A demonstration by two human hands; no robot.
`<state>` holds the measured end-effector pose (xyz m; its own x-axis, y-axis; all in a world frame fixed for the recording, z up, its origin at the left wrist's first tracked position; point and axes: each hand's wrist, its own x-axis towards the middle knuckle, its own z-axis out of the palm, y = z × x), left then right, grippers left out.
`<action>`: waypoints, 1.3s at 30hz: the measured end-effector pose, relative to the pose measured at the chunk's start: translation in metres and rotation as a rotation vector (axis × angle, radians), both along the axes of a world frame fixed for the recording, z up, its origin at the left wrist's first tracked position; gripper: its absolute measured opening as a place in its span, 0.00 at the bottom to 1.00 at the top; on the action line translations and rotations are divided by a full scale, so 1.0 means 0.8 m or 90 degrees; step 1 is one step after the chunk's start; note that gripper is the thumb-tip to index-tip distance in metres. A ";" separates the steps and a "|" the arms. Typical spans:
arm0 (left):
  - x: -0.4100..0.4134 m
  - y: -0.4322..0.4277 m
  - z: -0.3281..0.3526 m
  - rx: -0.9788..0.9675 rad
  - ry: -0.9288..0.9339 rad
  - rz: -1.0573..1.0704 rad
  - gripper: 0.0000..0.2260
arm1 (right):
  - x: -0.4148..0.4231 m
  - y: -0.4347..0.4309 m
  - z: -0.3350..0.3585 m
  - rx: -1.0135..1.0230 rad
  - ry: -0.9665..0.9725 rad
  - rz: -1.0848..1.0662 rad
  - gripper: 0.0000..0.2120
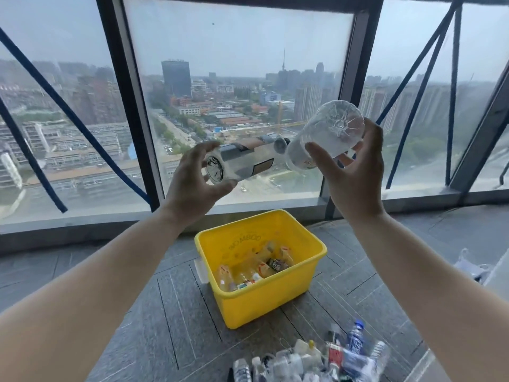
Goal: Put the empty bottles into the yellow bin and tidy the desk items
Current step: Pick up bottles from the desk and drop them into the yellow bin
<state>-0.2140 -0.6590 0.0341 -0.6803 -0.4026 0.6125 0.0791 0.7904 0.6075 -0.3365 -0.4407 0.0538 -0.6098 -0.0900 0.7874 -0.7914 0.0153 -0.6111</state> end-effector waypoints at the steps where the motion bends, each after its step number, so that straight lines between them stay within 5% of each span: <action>1: -0.020 -0.012 0.000 -0.033 -0.081 0.026 0.37 | -0.025 -0.013 -0.009 0.041 -0.018 0.001 0.39; 4: -0.063 -0.043 -0.015 -0.076 -0.442 0.178 0.43 | -0.088 -0.042 -0.062 0.340 -0.279 -0.051 0.51; 6: -0.076 -0.057 -0.035 -0.060 -0.499 0.170 0.44 | -0.102 -0.045 -0.099 0.424 -0.410 -0.066 0.52; 14: -0.029 -0.016 -0.056 -0.128 -0.463 0.142 0.37 | -0.075 0.011 -0.129 0.514 -0.449 -0.057 0.37; 22: 0.082 0.071 -0.036 -0.140 -0.353 0.054 0.37 | 0.029 0.105 -0.106 0.511 -0.404 -0.045 0.34; 39: 0.231 0.433 0.006 -0.022 -0.167 -0.197 0.30 | 0.291 0.463 -0.034 0.438 -0.165 -0.180 0.26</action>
